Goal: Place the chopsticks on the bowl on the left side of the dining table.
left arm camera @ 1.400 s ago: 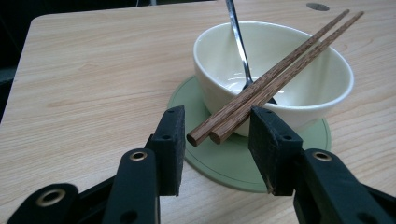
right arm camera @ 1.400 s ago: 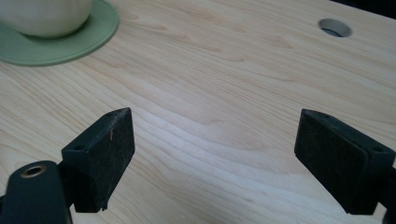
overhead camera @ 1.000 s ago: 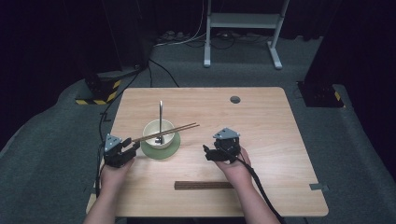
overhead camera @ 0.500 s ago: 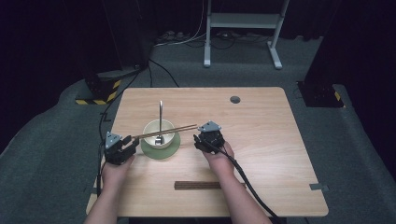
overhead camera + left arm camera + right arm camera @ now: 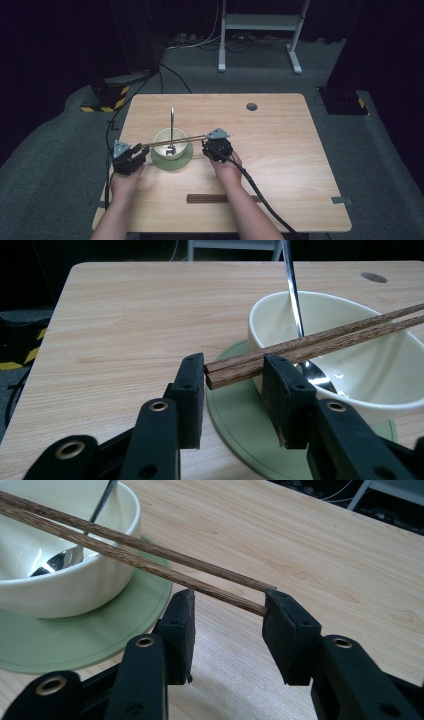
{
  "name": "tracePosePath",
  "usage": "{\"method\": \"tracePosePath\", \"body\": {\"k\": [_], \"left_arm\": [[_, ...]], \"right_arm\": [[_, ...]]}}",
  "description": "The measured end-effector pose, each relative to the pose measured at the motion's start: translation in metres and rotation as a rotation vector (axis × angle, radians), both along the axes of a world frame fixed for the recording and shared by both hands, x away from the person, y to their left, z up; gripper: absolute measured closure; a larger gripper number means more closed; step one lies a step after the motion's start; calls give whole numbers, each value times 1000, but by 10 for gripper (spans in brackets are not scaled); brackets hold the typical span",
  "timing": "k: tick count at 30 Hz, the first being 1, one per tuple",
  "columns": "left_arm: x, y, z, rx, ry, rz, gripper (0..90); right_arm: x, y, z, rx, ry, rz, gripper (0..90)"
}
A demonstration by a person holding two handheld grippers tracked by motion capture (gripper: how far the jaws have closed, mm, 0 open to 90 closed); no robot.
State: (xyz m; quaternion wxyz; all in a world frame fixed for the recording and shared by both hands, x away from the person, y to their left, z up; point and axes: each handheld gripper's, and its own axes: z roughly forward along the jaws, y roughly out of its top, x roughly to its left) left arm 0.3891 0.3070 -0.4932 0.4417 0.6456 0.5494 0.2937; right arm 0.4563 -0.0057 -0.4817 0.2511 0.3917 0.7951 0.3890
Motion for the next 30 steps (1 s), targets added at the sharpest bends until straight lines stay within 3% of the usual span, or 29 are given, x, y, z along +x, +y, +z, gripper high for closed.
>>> {"method": "tracePosePath", "body": {"k": [3, 7, 11, 17, 24, 30], "left_arm": [[0, 0, 0, 0, -3, 1, 615], [1, 0, -1, -4, -1, 0, 621], [1, -2, -2, -5, 2, 1, 622], [1, 0, -1, -2, -1, -3, 617], [2, 1, -3, -28, -2, -2, 584], [0, 0, -1, -8, -18, 7, 543]], "right_arm": [[3, -1, -1, 0, -10, -17, 485], [10, -2, -2, 23, 15, -14, 447], [11, 1, -1, 14, 10, 23, 461], [5, 0, 1, -20, 8, 23, 481], [-6, 0, 0, -13, 8, 29, 496], [-9, -3, 0, -25, -15, 27, 517]]}}
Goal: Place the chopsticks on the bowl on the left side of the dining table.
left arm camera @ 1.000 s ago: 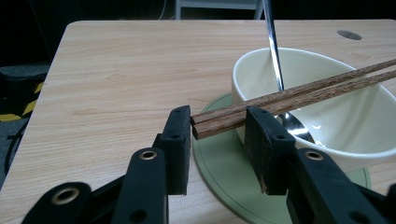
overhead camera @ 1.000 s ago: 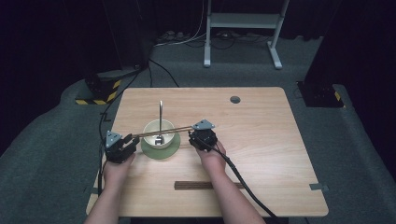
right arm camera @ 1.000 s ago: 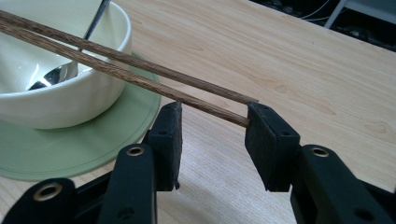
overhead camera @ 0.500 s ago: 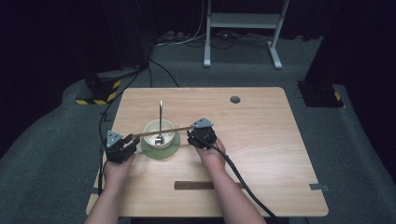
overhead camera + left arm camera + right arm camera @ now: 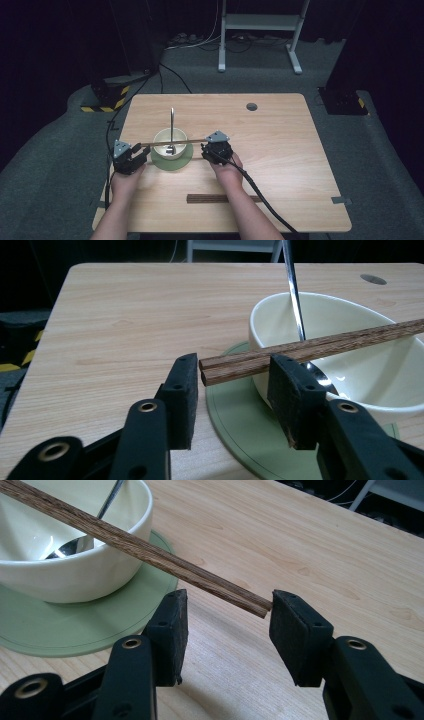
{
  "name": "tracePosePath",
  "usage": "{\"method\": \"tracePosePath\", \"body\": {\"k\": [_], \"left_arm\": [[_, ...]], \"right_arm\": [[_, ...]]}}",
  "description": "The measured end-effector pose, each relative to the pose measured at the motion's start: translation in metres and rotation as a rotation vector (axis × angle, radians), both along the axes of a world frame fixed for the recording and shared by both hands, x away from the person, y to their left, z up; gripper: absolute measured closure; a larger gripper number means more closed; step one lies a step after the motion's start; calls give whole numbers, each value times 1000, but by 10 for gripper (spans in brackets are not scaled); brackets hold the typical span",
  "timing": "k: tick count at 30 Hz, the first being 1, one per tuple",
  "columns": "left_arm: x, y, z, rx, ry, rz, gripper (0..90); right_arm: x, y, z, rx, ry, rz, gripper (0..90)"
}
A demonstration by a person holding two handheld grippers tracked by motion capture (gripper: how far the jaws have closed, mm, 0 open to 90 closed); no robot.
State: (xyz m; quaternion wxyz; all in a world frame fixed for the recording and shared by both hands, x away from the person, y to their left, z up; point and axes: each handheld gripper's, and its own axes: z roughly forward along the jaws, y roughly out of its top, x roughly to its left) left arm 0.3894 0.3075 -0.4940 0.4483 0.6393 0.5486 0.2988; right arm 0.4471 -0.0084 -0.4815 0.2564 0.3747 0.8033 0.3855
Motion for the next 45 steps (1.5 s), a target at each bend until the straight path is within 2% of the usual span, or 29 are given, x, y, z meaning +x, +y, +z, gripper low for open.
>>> {"method": "tracePosePath", "body": {"k": [4, 8, 11, 14, 19, 20, 24, 26, 28, 30, 33, 34, 37, 40, 45], "left_arm": [[-4, 3, 3, 13, -1, 2, 499], [-6, 3, 3, 34, 24, 13, 496], [-6, 3, 4, 46, 20, 9, 579], [-5, 1, 3, 56, 20, 13, 655], [-3, 1, 0, 50, 33, 30, 688], [-2, 1, 1, 63, 30, 30, 705], [-2, 1, 1, 77, 28, 27, 719], [-2, 0, 0, 71, 30, 30, 729], [-1, 0, 0, 78, 31, 30, 738], [-1, -1, -1, 65, 30, 33, 761], [-1, -1, -1, 77, 27, 36, 779], [0, -1, -1, 67, 28, 40, 780], [0, 1, -1, 81, 30, 45, 783], [0, 1, -1, 66, 29, 47, 781], [1, 2, -2, 71, 32, 51, 769]], "right_arm": [[-3, -3, 1, 4, 2, -6, 535], [-4, -9, 2, 15, 6, -13, 565], [-5, -13, 2, 35, 22, -33, 621], [-5, -15, 1, 32, 20, -37, 706], [-5, -16, 1, 32, 11, -41, 751], [-6, -16, 1, 31, 11, -41, 767], [-5, -15, 0, 30, 17, -46, 787], [-5, -15, -1, 29, 25, -53, 800], [-4, -15, -2, 24, 17, -49, 809], [-4, -15, -2, 27, 15, -49, 819], [-4, -15, -2, 29, 15, -47, 828], [-4, -14, -2, 30, 15, -48, 828], [-4, -14, -3, 34, 11, -45, 829], [-4, -13, -3, 35, 8, -38, 828], [-5, -12, -3, 49, 13, -45, 799]]}}
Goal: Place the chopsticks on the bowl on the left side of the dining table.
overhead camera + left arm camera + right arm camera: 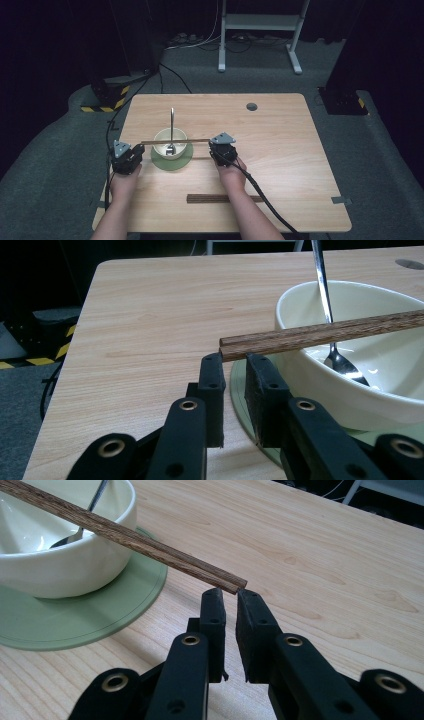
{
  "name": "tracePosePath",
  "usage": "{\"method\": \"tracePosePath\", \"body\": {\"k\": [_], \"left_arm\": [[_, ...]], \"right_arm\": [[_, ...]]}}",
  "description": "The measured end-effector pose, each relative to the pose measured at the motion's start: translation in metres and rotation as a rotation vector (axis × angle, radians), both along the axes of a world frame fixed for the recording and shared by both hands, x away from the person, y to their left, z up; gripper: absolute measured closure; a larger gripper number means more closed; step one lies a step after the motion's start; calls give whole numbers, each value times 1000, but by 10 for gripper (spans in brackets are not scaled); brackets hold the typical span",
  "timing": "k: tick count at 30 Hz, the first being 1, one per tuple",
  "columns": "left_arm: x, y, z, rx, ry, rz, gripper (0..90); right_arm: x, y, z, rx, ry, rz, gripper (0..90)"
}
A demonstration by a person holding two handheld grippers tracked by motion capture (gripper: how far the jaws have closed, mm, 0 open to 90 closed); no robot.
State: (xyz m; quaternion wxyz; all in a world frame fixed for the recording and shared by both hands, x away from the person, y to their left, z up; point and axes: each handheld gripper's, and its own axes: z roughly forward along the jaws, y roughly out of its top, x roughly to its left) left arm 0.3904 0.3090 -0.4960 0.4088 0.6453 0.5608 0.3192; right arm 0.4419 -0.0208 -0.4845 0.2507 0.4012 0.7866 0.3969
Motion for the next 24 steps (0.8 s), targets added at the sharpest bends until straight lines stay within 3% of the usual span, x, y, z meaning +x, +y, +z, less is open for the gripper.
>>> {"method": "tracePosePath", "body": {"k": [7, 24], "left_arm": [[0, 0, 0, 0, -6, 3, 764], [0, 0, 0, -3, -7, -6, 765]], "right_arm": [[1, -2, 1, 8, -5, -1, 631], [2, 2, 0, 9, 2, 22, 701]]}}
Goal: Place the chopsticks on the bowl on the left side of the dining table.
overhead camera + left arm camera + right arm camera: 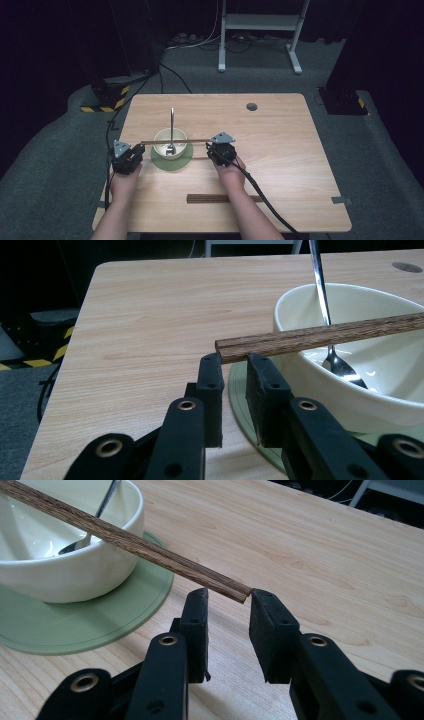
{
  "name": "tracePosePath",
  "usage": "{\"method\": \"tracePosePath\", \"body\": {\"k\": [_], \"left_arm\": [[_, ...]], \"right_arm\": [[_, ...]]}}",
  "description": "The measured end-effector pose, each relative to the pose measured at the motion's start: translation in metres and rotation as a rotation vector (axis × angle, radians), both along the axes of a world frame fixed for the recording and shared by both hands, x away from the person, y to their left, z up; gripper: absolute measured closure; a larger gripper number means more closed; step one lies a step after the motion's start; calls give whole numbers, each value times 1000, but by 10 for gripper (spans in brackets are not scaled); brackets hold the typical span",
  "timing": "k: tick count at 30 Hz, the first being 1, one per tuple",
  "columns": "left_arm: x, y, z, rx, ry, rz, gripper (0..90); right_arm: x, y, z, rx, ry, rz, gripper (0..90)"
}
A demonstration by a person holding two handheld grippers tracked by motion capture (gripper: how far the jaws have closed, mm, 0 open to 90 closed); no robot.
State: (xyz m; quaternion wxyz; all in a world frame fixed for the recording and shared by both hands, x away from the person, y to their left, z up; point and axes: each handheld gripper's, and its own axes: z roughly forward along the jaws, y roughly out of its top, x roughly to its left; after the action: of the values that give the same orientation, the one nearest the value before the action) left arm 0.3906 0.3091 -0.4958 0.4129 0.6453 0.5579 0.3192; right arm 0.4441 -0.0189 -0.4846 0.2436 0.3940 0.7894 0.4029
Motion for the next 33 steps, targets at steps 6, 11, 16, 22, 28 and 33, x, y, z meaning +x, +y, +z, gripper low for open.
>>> {"method": "tracePosePath", "body": {"k": [6, 11, 16, 22, 28, 33], "left_arm": [[0, 1, 0, -1, -1, 5, 765], [0, 1, 0, -9, 0, 8, 766], [0, 1, 0, -9, 1, 12, 768], [0, 1, -1, -10, 0, 13, 770], [1, 1, -1, -14, -2, 15, 770], [0, 1, -1, -13, 3, 13, 771]], "right_arm": [[-1, 0, -1, -11, -10, -5, 702], [-3, -1, -1, -12, -13, -17, 735], [-5, -5, -3, -14, -22, -20, 801], [-5, -5, -4, -10, -18, -20, 823], [-3, -6, -4, -6, -28, -23, 827], [-4, -6, -4, -3, -28, -27, 827]]}}
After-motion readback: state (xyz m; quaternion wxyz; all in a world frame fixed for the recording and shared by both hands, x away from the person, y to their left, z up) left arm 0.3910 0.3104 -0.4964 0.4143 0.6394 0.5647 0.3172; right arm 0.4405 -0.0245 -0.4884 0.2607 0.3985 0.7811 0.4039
